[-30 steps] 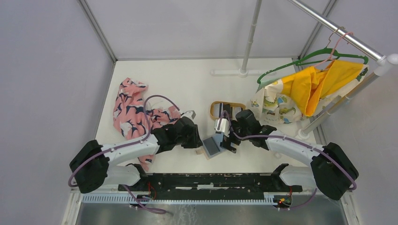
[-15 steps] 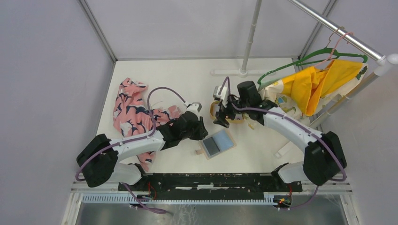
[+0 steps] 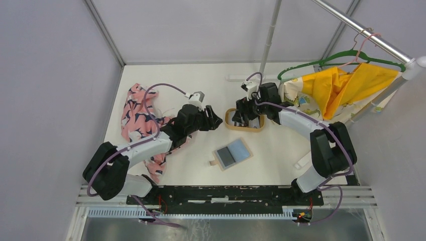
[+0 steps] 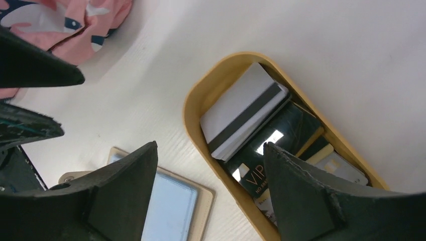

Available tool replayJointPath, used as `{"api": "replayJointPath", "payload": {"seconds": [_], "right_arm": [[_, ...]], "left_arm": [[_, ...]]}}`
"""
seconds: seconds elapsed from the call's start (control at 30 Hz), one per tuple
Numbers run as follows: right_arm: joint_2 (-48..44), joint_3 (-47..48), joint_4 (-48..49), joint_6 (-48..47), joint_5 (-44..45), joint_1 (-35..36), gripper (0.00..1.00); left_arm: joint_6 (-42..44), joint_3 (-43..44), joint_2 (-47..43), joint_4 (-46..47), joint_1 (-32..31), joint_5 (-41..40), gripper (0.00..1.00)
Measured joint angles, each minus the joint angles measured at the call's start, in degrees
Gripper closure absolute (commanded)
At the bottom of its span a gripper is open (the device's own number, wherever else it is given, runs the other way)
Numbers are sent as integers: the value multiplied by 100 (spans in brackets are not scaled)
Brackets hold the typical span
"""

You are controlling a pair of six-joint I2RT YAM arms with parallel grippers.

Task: Put the credit cards into the card holder
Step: Pick up the credit card from the storage box.

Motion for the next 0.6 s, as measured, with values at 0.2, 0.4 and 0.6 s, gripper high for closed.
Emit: {"api": "replayJointPath", "payload": {"seconds": [0.2,0.4,0.6], "right_arm": [[131,-306,444,802,0,-337,32],[566,-306,636,1161,-107,-365,37],[702,-271,669,1331,-177,-363,42]], "left_arm": [[4,2,380,229,-11,284,50],[11,116,957,247,-11,398,53],[105,509,1412,205,-11,400,53]]}}
